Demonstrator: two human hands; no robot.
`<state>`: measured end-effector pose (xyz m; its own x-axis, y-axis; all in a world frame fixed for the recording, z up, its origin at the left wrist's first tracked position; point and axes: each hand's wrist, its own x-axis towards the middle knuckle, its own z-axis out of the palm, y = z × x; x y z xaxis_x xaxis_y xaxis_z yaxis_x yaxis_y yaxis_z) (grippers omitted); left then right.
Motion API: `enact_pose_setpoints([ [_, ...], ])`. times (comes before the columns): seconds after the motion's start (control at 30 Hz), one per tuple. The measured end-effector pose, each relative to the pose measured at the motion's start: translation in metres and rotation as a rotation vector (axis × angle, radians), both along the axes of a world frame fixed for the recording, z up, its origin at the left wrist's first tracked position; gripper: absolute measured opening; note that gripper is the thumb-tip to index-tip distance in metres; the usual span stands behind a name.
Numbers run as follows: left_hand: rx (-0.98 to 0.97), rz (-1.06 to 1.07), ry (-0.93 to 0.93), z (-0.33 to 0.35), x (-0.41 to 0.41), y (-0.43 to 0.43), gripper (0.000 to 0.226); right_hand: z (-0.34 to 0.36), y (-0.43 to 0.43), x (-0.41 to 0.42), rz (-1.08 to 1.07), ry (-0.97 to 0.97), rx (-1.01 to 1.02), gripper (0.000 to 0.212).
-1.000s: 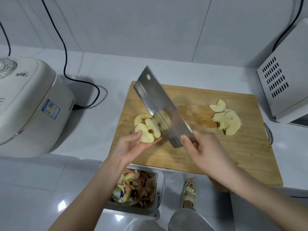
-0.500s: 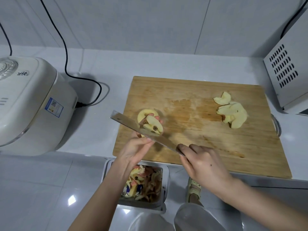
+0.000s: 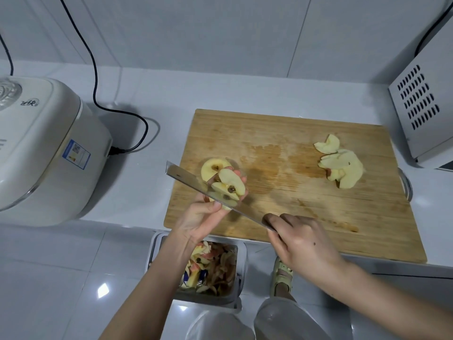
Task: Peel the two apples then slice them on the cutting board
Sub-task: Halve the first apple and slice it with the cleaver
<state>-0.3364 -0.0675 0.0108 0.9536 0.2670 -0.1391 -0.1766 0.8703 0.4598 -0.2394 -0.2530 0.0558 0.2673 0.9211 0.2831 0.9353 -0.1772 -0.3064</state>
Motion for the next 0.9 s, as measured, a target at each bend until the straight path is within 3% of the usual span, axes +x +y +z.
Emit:
enact_pose_setpoints([
  [0.13, 0.114, -0.017, 0.059, 0.005, -0.004, 0.001, 0.080, 0.001, 0.001, 0.000, 0.002, -0.014, -0.005, 0.028],
  [0.23, 0.257, -0.048, 0.151, 0.010, -0.006, 0.000, 0.096, 0.001, 0.001, -0.001, -0.009, 0.015, -0.006, 0.028],
  [0.3, 0.240, -0.049, 0.158, 0.012, -0.006, -0.002, 0.100, 0.001, 0.001, -0.003, -0.015, 0.011, -0.011, 0.028],
  [0.37, 0.175, -0.020, 0.148, 0.010, -0.004, -0.002, 0.091, 0.003, 0.002, -0.005, -0.029, -0.002, -0.021, 0.027],
  [0.47, 0.267, -0.003, 0.119, 0.009, -0.005, -0.006, 0.072, 0.006, 0.003, -0.007, -0.062, -0.026, -0.041, 0.016],
  [0.53, 0.385, 0.021, 0.195, 0.008, -0.006, -0.006, 0.090, 0.008, 0.004, -0.007, -0.084, -0.031, -0.047, 0.008],
  [0.6, 0.442, 0.023, 0.217, 0.009, -0.006, -0.005, 0.105, 0.008, 0.003, -0.008, -0.096, -0.011, -0.063, 0.016],
  [0.67, 0.379, 0.023, 0.171, 0.011, -0.006, -0.007, 0.099, 0.008, 0.002, -0.009, -0.093, -0.013, -0.075, 0.019],
  [0.8, 0.184, 0.023, 0.088, 0.013, -0.004, -0.012, 0.066, 0.006, 0.002, -0.011, -0.087, -0.036, -0.070, 0.019],
  [0.9, 0.089, 0.012, 0.045, 0.008, -0.005, -0.011, 0.062, 0.007, 0.003, -0.013, -0.080, -0.065, -0.068, 0.007],
])
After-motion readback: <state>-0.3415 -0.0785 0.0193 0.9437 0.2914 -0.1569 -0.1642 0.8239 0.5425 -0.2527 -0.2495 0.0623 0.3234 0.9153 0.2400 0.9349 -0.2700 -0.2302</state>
